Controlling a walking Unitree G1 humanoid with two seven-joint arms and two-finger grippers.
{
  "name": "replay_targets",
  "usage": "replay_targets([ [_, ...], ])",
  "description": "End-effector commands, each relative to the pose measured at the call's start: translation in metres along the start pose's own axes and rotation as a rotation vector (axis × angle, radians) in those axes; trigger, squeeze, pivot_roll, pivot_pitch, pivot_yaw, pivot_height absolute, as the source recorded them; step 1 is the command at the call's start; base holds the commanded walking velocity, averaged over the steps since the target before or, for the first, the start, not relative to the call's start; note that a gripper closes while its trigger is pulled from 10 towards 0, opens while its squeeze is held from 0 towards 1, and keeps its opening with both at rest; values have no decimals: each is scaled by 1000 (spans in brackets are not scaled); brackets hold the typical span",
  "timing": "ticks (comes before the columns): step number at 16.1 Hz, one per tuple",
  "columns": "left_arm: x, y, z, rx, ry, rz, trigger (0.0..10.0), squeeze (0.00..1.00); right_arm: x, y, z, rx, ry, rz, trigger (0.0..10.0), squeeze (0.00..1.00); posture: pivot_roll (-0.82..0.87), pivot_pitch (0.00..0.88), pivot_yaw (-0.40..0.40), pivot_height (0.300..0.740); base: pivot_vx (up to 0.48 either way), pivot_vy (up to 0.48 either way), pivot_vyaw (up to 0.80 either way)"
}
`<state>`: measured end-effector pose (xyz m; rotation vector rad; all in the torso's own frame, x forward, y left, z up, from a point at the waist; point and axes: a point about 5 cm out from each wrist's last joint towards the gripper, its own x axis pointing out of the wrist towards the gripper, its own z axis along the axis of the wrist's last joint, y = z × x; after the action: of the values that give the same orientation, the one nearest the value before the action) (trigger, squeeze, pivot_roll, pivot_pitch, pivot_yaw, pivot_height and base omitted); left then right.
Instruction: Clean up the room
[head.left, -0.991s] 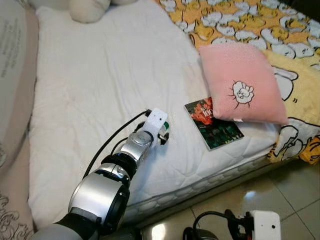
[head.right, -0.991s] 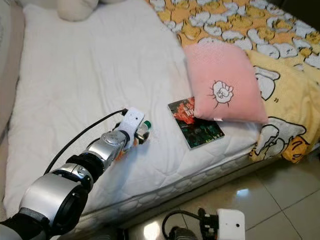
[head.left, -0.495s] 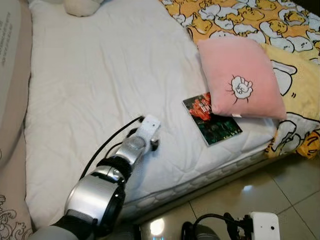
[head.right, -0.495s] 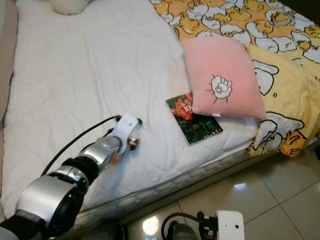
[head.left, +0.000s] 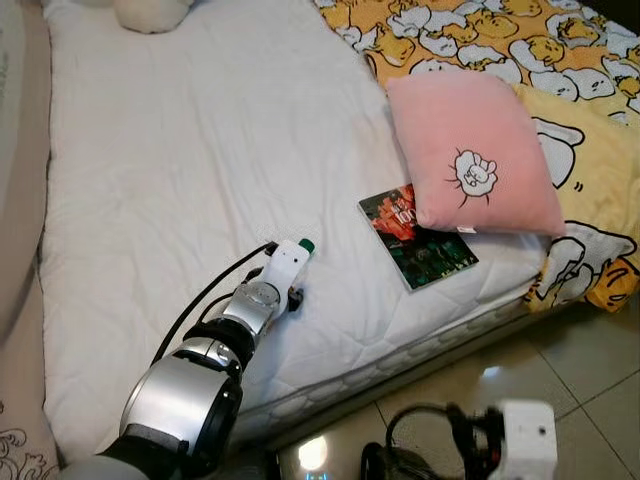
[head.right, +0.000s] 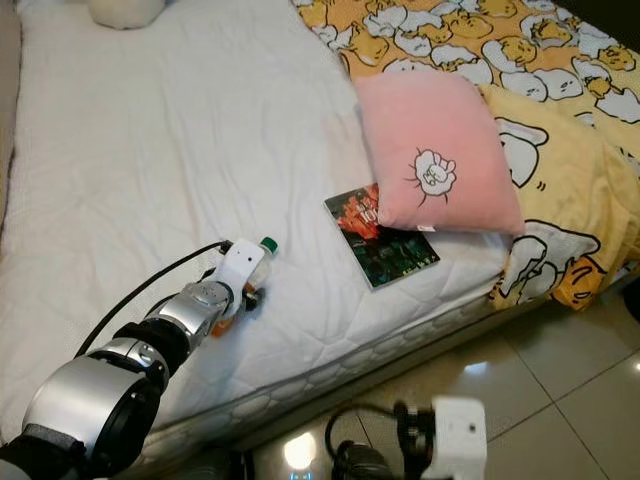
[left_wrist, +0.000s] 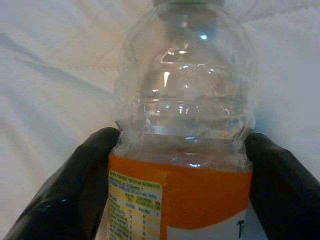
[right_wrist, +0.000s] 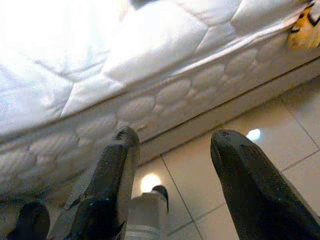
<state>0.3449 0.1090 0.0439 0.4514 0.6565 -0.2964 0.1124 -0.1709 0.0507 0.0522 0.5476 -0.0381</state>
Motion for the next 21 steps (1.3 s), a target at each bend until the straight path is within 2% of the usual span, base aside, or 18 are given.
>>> replay_targets([
  [1,0,-1,-14,-25,43,-15,0,0,1,-3,-7,15,37,-9,10000,0,-155,92,10,740,0,0,0],
  [2,1,-8,-3,-86,-27,-46,0,0,13,-4,-5,16,27,-5,10000,0,-136,55,12,740,0,0,0],
  [3,1,-12,1,-89,-57,-62,0,0,17,-5,-4,19,20,-5,10000,0,-132,42,13,740,0,0,0],
  [4,1,-28,5,-64,-95,-116,0,0,26,-5,-1,19,7,0,10000,0,-123,6,14,740,0,0,0],
  [5,0,-35,6,-67,-117,-136,0,0,35,-6,1,20,-2,-3,10000,0,-107,0,14,740,0,0,0],
  [7,-1,-43,8,-100,-153,-170,0,0,48,-7,7,22,-21,-3,10000,0,-88,0,15,740,0,0,0],
  [8,-2,-44,7,-138,-203,-201,0,0,66,-7,16,27,-49,3,10000,0,-39,0,9,740,0,0,0],
  [9,-3,-41,7,-169,-236,-199,0,0,75,-7,20,30,-63,5,10000,0,-26,0,5,740,0,0,0],
  [10,-5,-27,12,-269,-320,-187,0,0,88,-5,30,35,-94,15,10000,0,10,0,2,740,0,0,0],
  [12,-18,7,28,-435,-528,-107,0,0,108,-3,55,47,-183,18,10000,0,70,0,-5,740,0,0,0],
  [13,-28,24,33,-470,-626,-51,0,0,116,-3,73,56,-251,5,10000,0,99,0,-8,740,0,0,0],
  [14,-38,33,34,-462,-693,-9,0,0,119,-4,88,60,-317,-8,10000,0,113,0,-15,740,0,0,0],
  [15,-41,35,33,-454,-716,7,0,0,120,-5,94,64,-345,-13,10000,0,117,0,-18,740,0,0,0],
  [16,-54,45,22,-379,-778,103,0,0,115,-6,112,88,-463,5,10000,0,132,0,-29,740,0,0,0],
  [17,-56,48,16,-313,-776,148,0,0,113,-8,116,89,-493,10,10000,0,131,0,-31,740,0,0,0],
  [18,-56,54,-9,-383,-732,157,10000,0,115,-17,109,64,-475,6,10000,0,131,0,-37,740,0,0,0],
  [19,-60,54,-17,-450,-738,132,10000,0,123,-23,98,59,-424,-24,10000,0,133,0,-36,740,0,-334,0],
  [21,-68,46,-10,-472,-780,120,10000,0,130,-19,94,39,-392,-20,10000,0,128,0,-43,740,0,-480,0],
])
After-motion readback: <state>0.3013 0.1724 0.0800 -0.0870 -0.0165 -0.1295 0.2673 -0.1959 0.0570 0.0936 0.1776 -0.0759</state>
